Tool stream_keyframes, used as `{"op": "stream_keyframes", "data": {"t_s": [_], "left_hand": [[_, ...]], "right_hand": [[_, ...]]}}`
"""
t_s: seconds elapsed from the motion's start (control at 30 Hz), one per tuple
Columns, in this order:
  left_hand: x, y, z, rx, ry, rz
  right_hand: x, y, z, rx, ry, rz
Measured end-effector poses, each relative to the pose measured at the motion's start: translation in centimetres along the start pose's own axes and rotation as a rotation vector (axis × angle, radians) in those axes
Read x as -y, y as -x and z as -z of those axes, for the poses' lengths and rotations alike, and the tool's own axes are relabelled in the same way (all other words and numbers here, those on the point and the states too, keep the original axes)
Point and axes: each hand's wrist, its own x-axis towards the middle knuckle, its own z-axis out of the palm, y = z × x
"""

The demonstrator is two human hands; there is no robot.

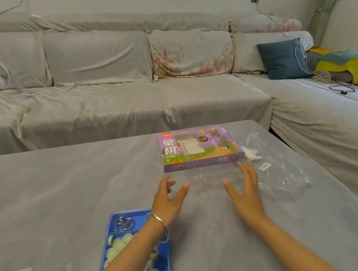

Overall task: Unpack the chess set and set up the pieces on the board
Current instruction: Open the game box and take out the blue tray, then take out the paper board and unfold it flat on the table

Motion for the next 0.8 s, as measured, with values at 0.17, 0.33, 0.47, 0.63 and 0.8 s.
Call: {"op": "stream_keyframes", "data": {"t_s": [0.17,0.33,0.47,0.63,0.8], "left_hand": [[3.1,4.1,7.4,0.023,-0.277,-0.133],[6.0,8.2,12.4,0.177,-0.711,-0.105],[7.0,11.2,13.2,0.188,-0.576,-0.132],[7.6,13.6,14.5,0.122,-0.454,-0.091],[8.0,14.4,14.6,0.06,-0.402,-0.09]], "right_hand": [[3.3,6.6,-3.1,0.19,-0.092,-0.024],[5.8,12.6,-7.6,0.493,-0.156,-0.17],[6.9,15.9,-10.2,0.533,-0.005,-0.099],[8.0,17.3,-11.0,0.264,0.03,-0.186],[8.2,17.2,-10.5,0.292,0.182,-0.14]]}}
